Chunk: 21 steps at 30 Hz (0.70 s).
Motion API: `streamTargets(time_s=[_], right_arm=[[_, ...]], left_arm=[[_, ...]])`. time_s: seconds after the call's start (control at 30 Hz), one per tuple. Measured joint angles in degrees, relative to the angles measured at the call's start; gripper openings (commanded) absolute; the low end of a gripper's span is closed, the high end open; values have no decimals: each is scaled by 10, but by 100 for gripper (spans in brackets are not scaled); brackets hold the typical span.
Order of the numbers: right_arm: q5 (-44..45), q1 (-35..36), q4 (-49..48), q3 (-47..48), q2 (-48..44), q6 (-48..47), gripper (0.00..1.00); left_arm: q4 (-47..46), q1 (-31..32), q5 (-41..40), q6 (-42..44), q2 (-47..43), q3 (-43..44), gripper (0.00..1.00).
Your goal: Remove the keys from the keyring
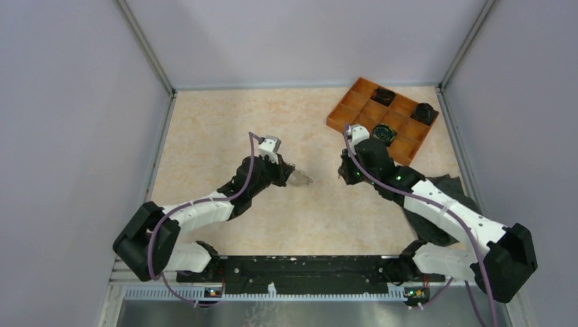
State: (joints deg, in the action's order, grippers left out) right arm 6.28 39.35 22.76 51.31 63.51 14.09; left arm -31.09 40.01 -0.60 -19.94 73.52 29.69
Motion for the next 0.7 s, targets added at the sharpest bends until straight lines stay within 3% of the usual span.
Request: streamTargets(time_s=[0.17, 0.2, 0.33, 0.4, 0.53, 0.6, 0.7], right_arm=[[-27, -29, -66, -77, 7, 18, 0], [-34, -37, -81, -87, 10, 22, 0], [-46, -54, -124, -110, 20, 27, 0], [-49, -56, -141, -118, 24, 30, 0], [-56, -57, -171, -134, 27, 32, 0], [-61, -57, -181, -142, 27, 36, 0], [-66, -57, -190, -153, 29, 39, 0]], left_arm=[[61, -21, 53, -54, 33, 17, 1], [66, -23, 60, -61, 34, 17, 8], [77, -26, 75, -87, 38, 17, 18], [85, -28, 78, -99, 38, 17, 30], [95, -28, 75, -114, 24, 10, 39], [104, -28, 68, -118, 0, -2, 55], [121, -28, 51, -121, -38, -18, 57]])
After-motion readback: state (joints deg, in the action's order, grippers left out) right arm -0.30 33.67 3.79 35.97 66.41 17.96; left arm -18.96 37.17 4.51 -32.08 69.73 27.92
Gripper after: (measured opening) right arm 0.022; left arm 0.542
